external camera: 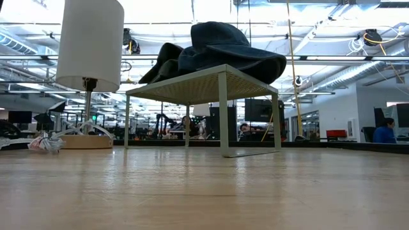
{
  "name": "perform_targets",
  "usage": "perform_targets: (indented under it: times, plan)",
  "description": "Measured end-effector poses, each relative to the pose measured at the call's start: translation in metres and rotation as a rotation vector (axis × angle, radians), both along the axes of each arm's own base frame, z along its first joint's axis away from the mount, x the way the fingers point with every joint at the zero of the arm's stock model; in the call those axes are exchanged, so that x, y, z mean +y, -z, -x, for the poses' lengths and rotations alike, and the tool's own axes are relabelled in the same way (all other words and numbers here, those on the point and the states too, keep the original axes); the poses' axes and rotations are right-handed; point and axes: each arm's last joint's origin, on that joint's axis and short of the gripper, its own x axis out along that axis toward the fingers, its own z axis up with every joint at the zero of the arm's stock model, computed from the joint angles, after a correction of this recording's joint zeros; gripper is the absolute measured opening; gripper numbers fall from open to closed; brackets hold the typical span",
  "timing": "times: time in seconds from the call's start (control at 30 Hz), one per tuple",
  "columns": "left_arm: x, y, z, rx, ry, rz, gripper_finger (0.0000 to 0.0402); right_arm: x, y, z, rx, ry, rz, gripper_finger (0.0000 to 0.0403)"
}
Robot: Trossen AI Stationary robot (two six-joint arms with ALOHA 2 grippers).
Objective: Pick & Place hat
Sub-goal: Stack the blue cap on top of the stacked blue caps on the shelf
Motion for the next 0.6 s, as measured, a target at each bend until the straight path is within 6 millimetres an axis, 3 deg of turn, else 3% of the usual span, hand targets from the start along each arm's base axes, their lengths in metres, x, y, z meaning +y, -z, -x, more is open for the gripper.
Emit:
perform_targets:
  times: [0.1, 0.17, 0.4, 0.6]
  plan:
    - [0.000, 0.001, -0.001, 0.024, 0.015, 0.042, 0.0028, 0.000, -0.001, 0.002, -0.018, -0.019, -0.007, 0.0033]
    - [0.001, 0.003, -0.002, 0.044, 0.023, 0.059, 0.0045, -0.001, -0.003, 0.003, -0.031, -0.026, -0.022, 0.0012]
    - [0.002, 0.004, -0.003, 0.102, 0.087, 0.194, 0.0102, -0.005, -0.009, 0.010, -0.065, -0.041, -0.047, 0.0006]
    - [0.005, 0.008, 0.000, 0.261, 0.109, 0.295, 0.0187, -0.009, -0.023, 0.030, -0.125, -0.072, -0.022, 0.0005]
